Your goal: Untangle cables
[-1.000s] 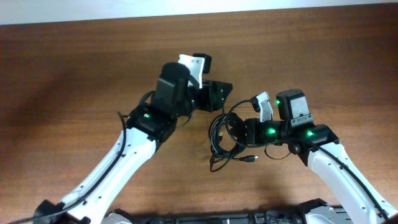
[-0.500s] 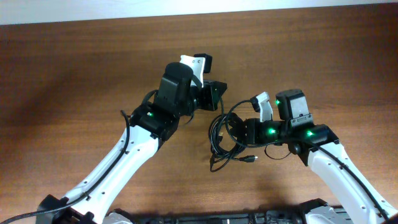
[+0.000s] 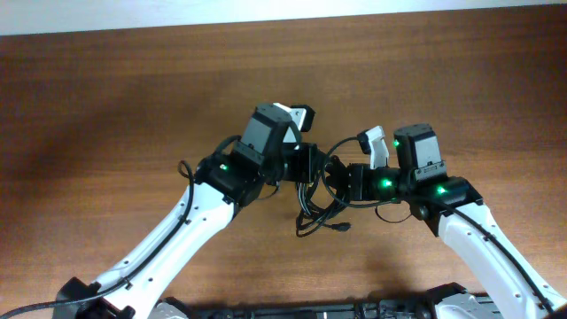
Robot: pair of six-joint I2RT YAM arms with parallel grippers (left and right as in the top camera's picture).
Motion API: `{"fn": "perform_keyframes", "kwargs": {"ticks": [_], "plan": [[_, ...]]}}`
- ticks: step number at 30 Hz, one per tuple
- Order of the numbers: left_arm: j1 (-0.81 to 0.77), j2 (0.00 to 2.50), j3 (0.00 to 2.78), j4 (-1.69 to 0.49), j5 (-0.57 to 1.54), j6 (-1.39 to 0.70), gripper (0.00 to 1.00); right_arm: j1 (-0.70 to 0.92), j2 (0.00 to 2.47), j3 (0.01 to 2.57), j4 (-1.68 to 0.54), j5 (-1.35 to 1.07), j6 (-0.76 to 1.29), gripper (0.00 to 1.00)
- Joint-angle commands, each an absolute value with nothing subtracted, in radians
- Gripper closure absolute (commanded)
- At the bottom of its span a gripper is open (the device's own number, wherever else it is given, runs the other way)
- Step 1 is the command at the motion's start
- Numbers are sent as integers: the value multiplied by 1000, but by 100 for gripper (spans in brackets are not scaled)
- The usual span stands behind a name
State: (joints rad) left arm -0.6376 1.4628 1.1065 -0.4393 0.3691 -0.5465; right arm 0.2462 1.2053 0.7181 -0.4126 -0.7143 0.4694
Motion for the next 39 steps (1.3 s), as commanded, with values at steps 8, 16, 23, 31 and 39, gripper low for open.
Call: {"fn": "perform_keyframes", "kwargs": {"ticks": [8, 16, 23, 31, 39], "plan": [[-728, 1464, 1114, -574, 250, -496, 93, 255, 1202, 728, -385, -627, 535, 96], [-701, 1373, 1189, -604, 243, -496, 93, 255, 1203, 728, -385, -589, 540, 96], [-782, 1390, 1161, -690, 129, -498, 90, 255, 1203, 728, -385, -594, 549, 96], [-783, 1576, 1153, -682, 89, -538, 91, 255, 1203, 728, -385, -715, 602, 96], [-688, 1507, 1243, -723, 51, -499, 12, 253, 1203, 728, -376, -715, 645, 96]]}}
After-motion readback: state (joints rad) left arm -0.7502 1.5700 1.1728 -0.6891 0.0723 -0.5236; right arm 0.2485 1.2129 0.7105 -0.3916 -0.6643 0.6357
